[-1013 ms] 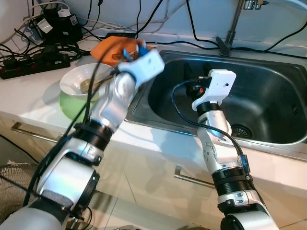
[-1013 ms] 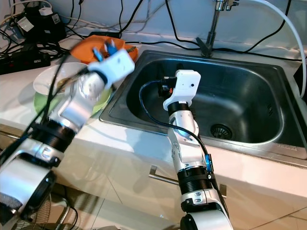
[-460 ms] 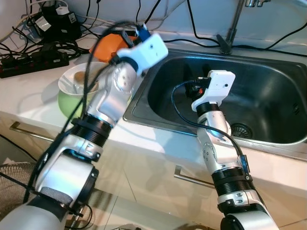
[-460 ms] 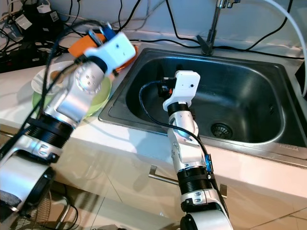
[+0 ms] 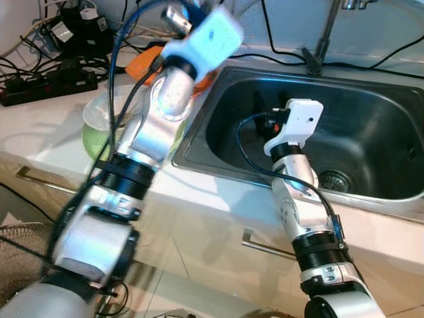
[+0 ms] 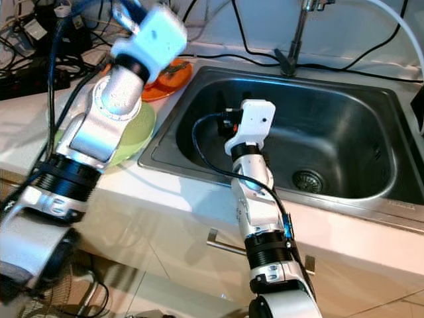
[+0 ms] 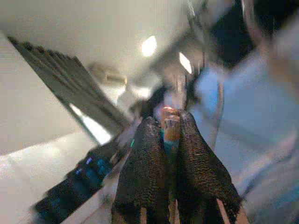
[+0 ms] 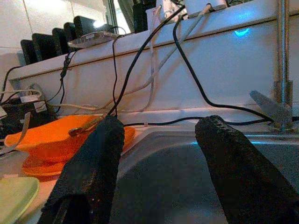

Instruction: Kitchen organization

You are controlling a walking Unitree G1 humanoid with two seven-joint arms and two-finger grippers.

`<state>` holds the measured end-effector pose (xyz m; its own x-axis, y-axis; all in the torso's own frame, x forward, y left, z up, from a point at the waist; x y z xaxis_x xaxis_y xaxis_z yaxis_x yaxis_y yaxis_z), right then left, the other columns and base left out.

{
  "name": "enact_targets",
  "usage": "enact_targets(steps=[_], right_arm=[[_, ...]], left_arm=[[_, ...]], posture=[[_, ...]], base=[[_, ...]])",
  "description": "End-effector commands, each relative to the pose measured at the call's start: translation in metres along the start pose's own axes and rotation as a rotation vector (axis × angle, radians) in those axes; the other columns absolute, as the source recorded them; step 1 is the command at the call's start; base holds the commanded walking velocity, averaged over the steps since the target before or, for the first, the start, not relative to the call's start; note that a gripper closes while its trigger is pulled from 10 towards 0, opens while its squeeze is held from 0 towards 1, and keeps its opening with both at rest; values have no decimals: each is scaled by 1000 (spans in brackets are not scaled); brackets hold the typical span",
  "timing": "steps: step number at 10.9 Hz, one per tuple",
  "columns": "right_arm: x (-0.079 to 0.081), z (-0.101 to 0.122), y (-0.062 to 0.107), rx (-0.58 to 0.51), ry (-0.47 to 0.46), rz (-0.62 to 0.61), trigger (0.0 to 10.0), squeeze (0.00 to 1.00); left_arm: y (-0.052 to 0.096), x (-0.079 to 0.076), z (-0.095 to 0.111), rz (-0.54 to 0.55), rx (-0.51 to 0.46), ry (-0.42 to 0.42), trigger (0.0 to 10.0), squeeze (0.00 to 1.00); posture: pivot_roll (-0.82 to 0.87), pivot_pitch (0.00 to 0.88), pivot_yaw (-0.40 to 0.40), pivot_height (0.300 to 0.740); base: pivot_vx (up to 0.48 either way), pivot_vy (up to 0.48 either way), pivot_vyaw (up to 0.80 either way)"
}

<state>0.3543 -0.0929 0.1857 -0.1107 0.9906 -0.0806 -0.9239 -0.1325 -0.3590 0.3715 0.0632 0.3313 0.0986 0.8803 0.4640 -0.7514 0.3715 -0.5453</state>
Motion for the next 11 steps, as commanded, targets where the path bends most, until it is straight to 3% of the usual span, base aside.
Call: enact_targets(steps=[1, 2, 4, 7, 10, 11], right_arm=[[1, 5, -4, -19, -4, -1, 10000, 0], [1, 6, -4, -24, 17, 5, 10000, 0], [3, 7, -3, -39, 68, 27, 10000, 0], [12, 9, -1, -61, 196, 113, 10000, 0], [14, 9, 1, -66, 203, 113, 10000, 0], [14, 9, 1, -65, 206, 111, 10000, 0]], left_arm=[[0, 6, 12, 20, -70, 122, 10000, 0], [2, 2, 22, -13, -124, 344, 10000, 0], [6, -6, 26, -62, -145, 697, 10000, 0], [13, -9, 22, -138, -143, 871, 10000, 0], [23, -24, 20, -266, -98, 1025, 10000, 0], [25, -27, 19, -292, -83, 1033, 10000, 0]], posture=[[20, 0, 68, 740], [18, 0, 69, 740], [13, 2, 69, 740], [9, 12, 65, 740], [3, 15, 71, 740], [4, 15, 71, 740]], base=[[0, 0, 0], [0, 0, 0], [0, 0, 0], [0, 0, 0], [0, 0, 0], [0, 0, 0]])
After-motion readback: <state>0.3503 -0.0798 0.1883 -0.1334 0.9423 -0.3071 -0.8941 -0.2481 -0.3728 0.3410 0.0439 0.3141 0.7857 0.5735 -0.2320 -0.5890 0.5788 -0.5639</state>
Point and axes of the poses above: a point about 5 cm out from each wrist's last joint towards the gripper, its own y axis pointing back from the gripper into the wrist, its own z axis along the axis of the wrist's last joint, x = y × z, the point moved 1 cm from there along -y, pointing out of the wrist towards the gripper, and after that the axes turned 11 degrees about y, right-handed, at the moved point
